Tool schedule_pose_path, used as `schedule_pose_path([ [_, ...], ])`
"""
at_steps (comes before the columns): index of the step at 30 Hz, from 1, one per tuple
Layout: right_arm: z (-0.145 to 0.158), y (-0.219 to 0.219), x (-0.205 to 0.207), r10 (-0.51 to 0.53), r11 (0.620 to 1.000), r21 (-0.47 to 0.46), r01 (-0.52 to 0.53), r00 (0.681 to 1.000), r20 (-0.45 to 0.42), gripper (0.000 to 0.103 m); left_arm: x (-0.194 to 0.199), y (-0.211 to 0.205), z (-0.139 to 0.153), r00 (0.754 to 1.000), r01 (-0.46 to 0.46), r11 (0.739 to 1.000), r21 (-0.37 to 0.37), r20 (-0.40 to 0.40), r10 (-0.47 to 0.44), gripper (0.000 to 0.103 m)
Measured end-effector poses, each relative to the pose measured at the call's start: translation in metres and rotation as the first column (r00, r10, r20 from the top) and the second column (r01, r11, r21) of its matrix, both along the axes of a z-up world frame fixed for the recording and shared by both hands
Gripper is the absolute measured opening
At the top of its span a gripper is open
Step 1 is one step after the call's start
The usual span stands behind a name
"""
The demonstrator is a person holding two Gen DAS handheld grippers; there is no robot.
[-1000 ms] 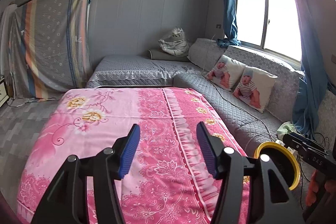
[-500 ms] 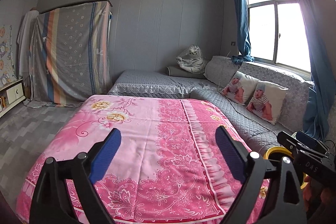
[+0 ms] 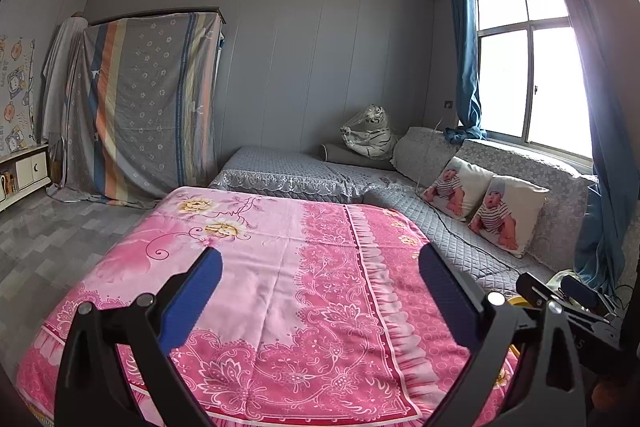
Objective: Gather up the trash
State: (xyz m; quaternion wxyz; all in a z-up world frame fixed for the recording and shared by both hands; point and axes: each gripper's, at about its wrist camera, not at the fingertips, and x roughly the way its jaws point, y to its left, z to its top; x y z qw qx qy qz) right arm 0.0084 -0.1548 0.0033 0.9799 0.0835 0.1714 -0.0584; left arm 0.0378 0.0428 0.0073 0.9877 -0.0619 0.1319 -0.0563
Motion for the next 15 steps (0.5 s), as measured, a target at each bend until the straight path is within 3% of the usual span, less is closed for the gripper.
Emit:
schedule_pose_path([
  [15, -0.0075, -0.0029, 0.0017, -0.015, 1.000, 0.019, 0.015, 1.000, -0.010, 0.094, 0.0091, -0.0020, -0.0086, 1.000, -0.006, 1.000, -0.003, -0.027, 0.006, 0.095],
])
